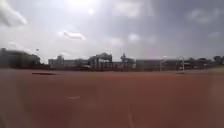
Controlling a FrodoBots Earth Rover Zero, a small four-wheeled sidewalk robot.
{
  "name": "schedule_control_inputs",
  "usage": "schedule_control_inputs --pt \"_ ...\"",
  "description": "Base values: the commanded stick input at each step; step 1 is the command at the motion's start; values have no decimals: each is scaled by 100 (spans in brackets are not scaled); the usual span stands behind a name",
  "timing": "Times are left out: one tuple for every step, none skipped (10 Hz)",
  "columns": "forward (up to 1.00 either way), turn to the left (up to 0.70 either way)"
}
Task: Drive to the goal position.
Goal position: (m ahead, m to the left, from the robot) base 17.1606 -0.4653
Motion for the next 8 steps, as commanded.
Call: schedule_control_inputs --pt "70 0" --pt "70 0" --pt "70 0" --pt "70 0" --pt "70 0" --pt "70 0" --pt "70 0" --pt "70 0"
